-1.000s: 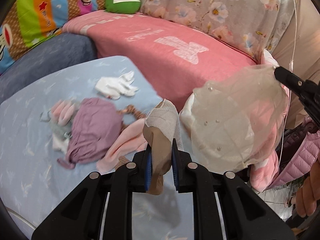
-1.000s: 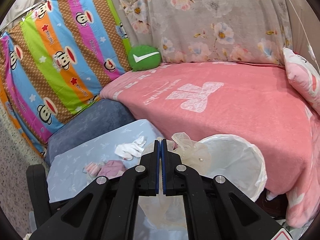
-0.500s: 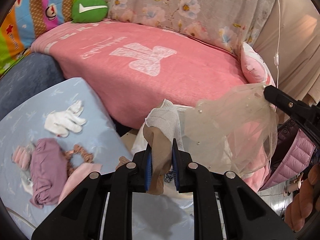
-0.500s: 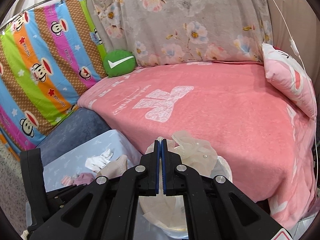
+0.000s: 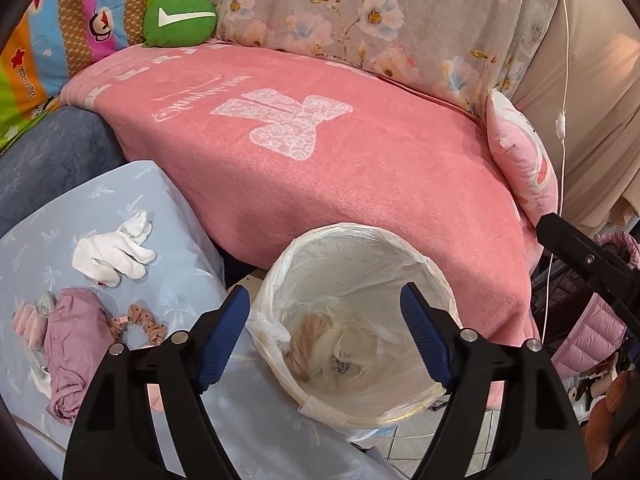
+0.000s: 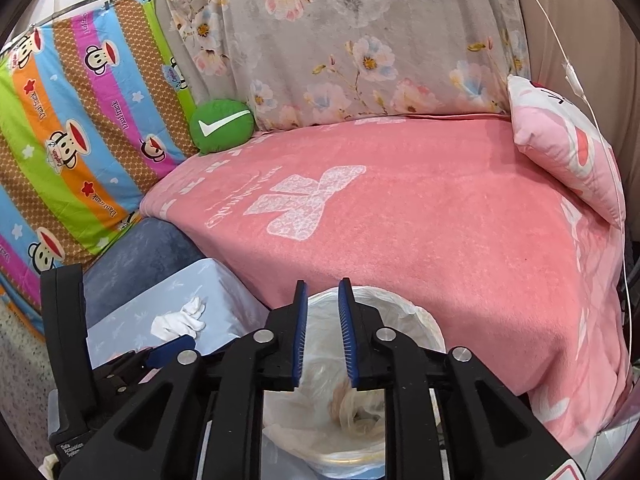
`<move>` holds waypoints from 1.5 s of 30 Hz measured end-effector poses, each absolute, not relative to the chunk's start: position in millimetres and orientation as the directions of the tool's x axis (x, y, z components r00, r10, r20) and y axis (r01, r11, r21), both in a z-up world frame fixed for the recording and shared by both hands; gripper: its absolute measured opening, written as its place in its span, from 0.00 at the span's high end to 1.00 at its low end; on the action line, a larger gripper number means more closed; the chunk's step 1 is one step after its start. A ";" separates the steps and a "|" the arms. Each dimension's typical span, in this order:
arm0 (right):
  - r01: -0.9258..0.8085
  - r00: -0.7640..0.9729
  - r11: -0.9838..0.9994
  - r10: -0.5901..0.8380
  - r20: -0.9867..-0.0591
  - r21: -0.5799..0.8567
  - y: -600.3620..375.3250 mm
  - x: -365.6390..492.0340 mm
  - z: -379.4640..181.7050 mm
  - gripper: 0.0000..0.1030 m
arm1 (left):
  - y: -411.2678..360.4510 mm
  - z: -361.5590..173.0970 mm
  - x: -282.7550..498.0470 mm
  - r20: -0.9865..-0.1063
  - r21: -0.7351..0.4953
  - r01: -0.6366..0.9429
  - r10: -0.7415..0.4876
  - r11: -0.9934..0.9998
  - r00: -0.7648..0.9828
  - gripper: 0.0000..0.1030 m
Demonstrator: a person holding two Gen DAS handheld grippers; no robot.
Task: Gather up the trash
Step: 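Open both tools over the white bin, dropping the stocking and tulle inside, then move both open tools back over the cloth pile on the table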
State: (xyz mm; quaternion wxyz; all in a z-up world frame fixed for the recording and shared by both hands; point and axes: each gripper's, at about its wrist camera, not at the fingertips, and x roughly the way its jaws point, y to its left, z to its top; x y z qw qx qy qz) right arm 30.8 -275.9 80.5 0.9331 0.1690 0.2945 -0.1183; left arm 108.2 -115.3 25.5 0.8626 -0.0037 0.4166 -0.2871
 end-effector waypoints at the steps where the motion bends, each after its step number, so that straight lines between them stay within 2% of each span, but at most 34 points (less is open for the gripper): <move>1: 0.321 0.798 0.914 -0.120 -0.591 0.247 -274.5 30.0 79.4 0.78 | -113.6 25.2 107.4 -0.717 -0.240 0.491 -0.494 0.837 0.492 0.28; 14: 0.271 0.774 0.930 -0.056 -0.631 0.250 -233.5 25.6 56.0 0.76 | -77.9 18.3 97.3 -0.722 -0.225 0.431 -0.446 0.874 0.528 0.28; 16: 0.264 0.770 0.931 -0.046 -0.636 0.251 -227.2 25.3 52.2 0.72 | -71.5 17.8 95.8 -0.723 -0.214 0.421 -0.433 0.881 0.538 0.28; 30: 0.203 0.740 0.957 -0.011 -0.673 0.207 -176.8 27.0 37.6 0.66 | -22.7 14.0 89.8 -0.718 -0.225 0.347 -0.396 0.910 0.572 0.28; 42: 0.155 0.721 0.970 0.020 -0.693 0.190 -144.9 29.4 30.6 0.66 | 21.4 8.4 85.5 -0.721 -0.209 0.283 -0.343 0.936 0.602 0.28; 45: 0.142 0.716 0.973 0.027 -0.697 0.183 -134.6 29.7 27.4 0.62 | 34.0 5.5 86.1 -0.725 -0.214 0.257 -0.330 0.942 0.604 0.28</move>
